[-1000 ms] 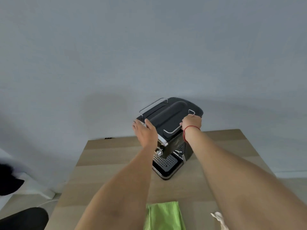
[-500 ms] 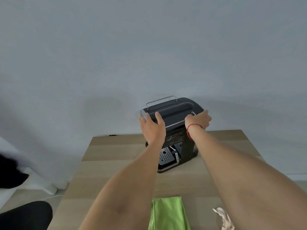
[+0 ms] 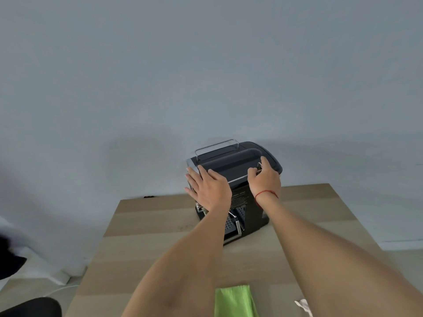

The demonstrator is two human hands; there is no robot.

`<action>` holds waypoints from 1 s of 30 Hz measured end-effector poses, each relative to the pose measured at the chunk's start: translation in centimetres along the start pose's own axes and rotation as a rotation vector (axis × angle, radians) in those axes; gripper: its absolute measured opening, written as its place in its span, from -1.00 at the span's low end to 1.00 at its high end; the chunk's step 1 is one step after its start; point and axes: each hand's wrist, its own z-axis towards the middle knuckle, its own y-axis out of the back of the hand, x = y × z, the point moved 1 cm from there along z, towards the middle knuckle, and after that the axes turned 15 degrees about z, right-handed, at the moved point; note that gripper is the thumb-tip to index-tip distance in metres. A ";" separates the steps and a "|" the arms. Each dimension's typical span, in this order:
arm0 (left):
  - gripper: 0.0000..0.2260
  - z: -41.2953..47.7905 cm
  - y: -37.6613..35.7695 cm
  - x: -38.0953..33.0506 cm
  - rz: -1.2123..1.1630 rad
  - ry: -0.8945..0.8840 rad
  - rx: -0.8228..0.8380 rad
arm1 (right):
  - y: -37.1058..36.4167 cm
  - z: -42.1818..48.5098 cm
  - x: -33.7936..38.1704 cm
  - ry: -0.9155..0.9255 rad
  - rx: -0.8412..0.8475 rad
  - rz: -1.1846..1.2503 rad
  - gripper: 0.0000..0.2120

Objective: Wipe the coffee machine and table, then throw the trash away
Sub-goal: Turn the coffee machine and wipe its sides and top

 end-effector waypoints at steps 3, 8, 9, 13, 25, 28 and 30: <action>-0.56 1.9 0.2 0.5 -0.020 -0.029 0.012 | -1.1 -0.1 0.1 -0.005 -0.066 -0.060 -0.62; -0.59 7.2 1.3 2.6 -0.095 -0.157 0.076 | -3.0 -0.1 0.6 0.071 -0.005 -0.187 -0.52; -0.59 8.1 1.4 2.7 -0.075 -0.166 0.091 | -3.3 0.1 0.6 0.105 0.014 -0.203 -0.50; -0.58 8.2 1.4 1.7 0.004 -0.109 0.042 | -4.2 1.2 0.2 0.147 0.075 -0.153 -0.49; -0.46 7.1 1.4 2.8 0.008 -0.200 0.125 | -4.4 1.0 -0.5 0.084 0.173 -0.105 -0.49; -0.43 4.4 1.6 4.9 -0.128 -0.162 0.064 | -4.2 -2.1 -1.9 0.129 0.137 -0.099 -0.46; -0.41 2.3 1.1 6.9 -0.127 -0.120 0.046 | -4.1 -4.7 -3.9 0.072 0.068 0.001 -0.48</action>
